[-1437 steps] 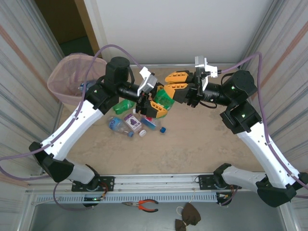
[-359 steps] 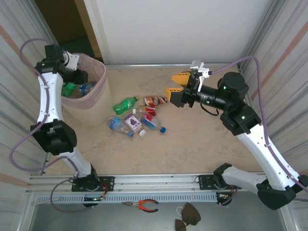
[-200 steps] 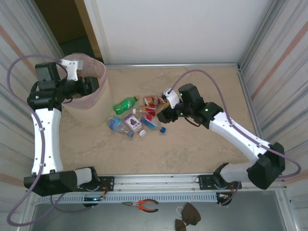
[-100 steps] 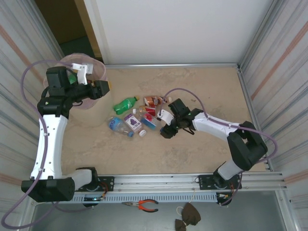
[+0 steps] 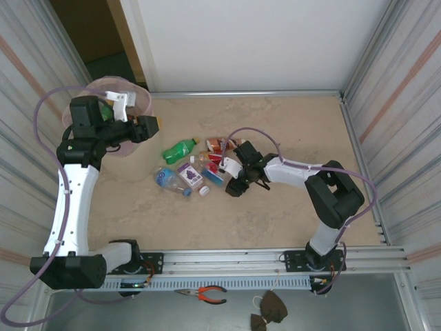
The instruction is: Put the plastic bottles in the bin
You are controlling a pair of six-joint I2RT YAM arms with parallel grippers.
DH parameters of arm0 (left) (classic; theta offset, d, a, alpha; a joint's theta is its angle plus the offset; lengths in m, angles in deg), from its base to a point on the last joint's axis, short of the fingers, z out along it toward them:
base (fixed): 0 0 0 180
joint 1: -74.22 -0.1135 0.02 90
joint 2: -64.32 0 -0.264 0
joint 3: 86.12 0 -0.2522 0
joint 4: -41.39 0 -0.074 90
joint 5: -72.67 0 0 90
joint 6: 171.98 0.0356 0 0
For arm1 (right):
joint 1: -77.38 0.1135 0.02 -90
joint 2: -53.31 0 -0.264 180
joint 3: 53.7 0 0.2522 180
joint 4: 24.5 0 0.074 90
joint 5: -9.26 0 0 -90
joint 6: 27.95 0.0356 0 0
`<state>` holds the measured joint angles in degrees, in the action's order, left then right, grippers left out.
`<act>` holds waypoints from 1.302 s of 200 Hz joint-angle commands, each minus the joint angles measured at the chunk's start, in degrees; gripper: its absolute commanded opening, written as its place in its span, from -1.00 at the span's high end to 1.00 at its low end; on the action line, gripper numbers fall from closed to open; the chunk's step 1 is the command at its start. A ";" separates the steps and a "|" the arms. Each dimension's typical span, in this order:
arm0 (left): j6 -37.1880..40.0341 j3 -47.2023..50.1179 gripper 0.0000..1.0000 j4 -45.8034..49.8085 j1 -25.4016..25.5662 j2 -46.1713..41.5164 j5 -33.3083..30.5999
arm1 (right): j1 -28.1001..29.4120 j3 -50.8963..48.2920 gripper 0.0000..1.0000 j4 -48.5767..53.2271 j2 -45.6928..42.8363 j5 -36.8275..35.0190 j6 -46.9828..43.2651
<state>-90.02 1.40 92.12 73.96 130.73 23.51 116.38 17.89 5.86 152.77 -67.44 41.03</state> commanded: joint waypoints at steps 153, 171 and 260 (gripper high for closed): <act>-0.29 -0.93 -0.07 -0.28 0.35 -1.77 1.17 | 2.67 -5.96 0.19 -8.64 2.69 -0.34 5.97; -1.16 -0.48 -0.07 -1.21 0.38 -1.98 1.75 | 3.09 -6.70 0.26 -8.60 1.35 -0.80 6.09; -7.50 3.15 -0.08 -2.89 8.29 -4.42 -10.83 | 3.63 -9.24 0.59 -8.38 -9.54 -2.15 8.12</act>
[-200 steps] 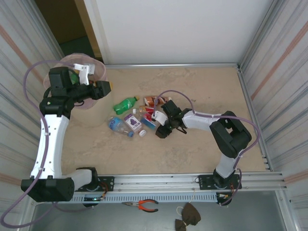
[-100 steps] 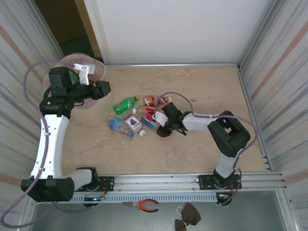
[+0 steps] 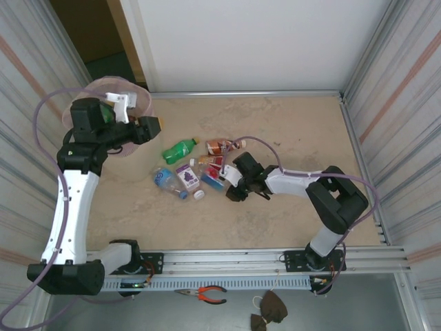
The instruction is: Put the plastic bottles in the bin
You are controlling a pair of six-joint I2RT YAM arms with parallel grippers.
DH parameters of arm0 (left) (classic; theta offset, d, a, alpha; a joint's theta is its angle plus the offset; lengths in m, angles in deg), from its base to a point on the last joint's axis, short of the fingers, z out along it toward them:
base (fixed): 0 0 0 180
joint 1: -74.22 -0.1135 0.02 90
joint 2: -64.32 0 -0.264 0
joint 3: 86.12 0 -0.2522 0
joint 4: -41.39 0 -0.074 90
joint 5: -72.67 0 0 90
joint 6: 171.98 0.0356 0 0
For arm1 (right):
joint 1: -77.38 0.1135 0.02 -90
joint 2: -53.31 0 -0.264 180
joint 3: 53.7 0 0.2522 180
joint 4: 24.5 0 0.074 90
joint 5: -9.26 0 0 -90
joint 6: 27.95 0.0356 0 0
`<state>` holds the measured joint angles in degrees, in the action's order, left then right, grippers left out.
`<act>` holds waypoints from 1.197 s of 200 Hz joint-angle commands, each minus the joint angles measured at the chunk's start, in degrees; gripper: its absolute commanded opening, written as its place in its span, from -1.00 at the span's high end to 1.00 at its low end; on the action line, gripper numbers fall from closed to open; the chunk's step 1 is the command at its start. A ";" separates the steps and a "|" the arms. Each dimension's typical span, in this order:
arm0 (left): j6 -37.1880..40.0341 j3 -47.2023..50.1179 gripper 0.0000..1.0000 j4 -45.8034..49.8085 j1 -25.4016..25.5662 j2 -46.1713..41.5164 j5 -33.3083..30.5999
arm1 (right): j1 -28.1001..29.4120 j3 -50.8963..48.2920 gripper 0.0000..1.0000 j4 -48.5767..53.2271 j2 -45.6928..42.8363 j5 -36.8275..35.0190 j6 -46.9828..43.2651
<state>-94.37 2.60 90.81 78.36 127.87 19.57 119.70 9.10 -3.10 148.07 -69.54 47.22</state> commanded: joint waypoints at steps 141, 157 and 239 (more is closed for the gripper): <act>-18.73 6.06 -0.62 -13.01 30.99 3.19 -32.84 | 2.55 -0.43 0.70 -12.96 -23.73 -8.91 16.30; -18.68 5.55 -0.64 -13.16 33.52 4.57 -36.18 | 2.67 -0.32 0.71 -13.57 -24.79 -9.26 17.14; -23.73 3.02 -0.49 -18.07 37.40 11.53 -38.75 | 4.08 0.10 0.72 -13.26 -27.00 -10.53 18.25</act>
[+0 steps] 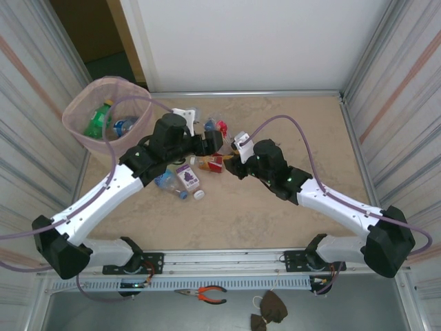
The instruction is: Put the plastic bottles in the bin
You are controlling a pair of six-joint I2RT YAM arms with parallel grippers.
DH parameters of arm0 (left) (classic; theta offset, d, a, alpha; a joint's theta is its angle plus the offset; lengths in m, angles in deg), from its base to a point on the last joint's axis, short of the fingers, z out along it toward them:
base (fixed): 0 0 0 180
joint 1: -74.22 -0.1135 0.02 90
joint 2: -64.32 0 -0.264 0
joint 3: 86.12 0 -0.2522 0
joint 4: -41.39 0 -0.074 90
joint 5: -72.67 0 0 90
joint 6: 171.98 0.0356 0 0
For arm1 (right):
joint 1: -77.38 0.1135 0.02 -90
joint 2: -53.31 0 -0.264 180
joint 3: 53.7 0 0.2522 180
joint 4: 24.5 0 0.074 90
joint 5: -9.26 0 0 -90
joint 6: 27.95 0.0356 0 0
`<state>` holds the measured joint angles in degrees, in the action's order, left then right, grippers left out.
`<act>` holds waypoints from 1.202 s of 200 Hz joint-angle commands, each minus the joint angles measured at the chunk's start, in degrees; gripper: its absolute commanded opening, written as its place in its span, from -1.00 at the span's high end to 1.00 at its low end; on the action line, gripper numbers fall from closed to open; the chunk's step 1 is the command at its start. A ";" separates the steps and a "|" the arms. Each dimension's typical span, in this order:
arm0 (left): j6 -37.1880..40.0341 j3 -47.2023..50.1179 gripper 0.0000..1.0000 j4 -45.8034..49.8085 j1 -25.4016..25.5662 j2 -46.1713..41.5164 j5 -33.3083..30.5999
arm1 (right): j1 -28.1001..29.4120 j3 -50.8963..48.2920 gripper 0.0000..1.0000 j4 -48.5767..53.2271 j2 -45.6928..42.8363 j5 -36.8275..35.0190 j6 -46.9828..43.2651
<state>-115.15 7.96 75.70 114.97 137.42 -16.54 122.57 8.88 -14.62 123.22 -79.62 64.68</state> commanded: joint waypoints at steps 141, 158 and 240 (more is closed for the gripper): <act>-2.97 -3.69 0.12 -4.12 2.72 1.70 -3.55 | 1.72 1.66 0.39 -0.40 -2.58 -2.13 1.73; -2.21 -4.92 0.12 -2.97 2.54 1.69 -3.95 | 1.82 2.37 0.10 0.83 -2.98 -2.12 1.82; 1.78 -11.61 0.15 4.54 -10.63 -1.21 2.64 | 2.06 4.25 -0.25 6.88 -9.76 -2.60 1.81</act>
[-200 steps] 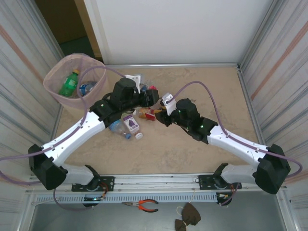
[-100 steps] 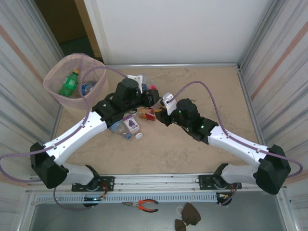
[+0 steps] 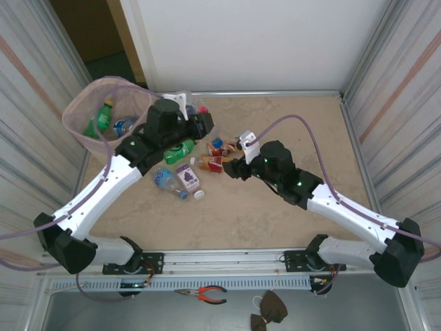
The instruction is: Put the plastic bottles in the bin
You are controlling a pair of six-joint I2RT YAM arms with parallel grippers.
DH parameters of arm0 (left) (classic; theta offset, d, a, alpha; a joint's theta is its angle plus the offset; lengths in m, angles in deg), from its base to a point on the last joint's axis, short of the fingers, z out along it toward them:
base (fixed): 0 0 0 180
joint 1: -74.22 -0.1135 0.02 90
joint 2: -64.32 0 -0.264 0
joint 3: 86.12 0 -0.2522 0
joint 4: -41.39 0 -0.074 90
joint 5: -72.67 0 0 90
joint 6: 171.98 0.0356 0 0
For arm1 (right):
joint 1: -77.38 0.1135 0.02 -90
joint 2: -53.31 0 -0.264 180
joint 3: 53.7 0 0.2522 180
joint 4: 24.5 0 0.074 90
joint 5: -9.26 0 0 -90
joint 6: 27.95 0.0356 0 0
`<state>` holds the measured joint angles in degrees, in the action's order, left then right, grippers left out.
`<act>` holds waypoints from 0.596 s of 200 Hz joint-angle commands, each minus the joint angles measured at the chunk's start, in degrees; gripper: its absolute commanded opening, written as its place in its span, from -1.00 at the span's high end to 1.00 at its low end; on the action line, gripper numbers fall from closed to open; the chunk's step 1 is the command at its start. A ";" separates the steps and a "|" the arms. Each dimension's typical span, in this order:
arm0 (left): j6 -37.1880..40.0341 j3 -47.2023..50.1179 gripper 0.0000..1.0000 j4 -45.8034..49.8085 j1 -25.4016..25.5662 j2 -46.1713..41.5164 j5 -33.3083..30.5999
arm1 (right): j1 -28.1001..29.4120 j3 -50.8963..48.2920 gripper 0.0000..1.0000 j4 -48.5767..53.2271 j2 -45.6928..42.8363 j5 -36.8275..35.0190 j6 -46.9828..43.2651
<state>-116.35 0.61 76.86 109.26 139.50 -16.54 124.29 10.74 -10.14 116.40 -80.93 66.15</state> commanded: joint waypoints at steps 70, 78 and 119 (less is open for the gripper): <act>7.98 -15.01 0.14 13.81 -30.47 -3.52 15.20 | 0.28 4.61 -0.28 5.55 -4.28 -2.46 -0.76; 8.42 -16.07 0.14 15.04 -33.30 -2.97 17.20 | 0.35 4.70 -0.28 5.57 -4.12 -2.32 -0.76; 12.05 -20.69 0.14 21.95 -44.31 0.75 24.86 | 0.40 5.91 -0.28 5.81 -2.65 -1.41 -0.43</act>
<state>-108.44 -17.00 92.69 69.02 138.25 0.91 124.29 13.95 -4.59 113.19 -82.44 66.06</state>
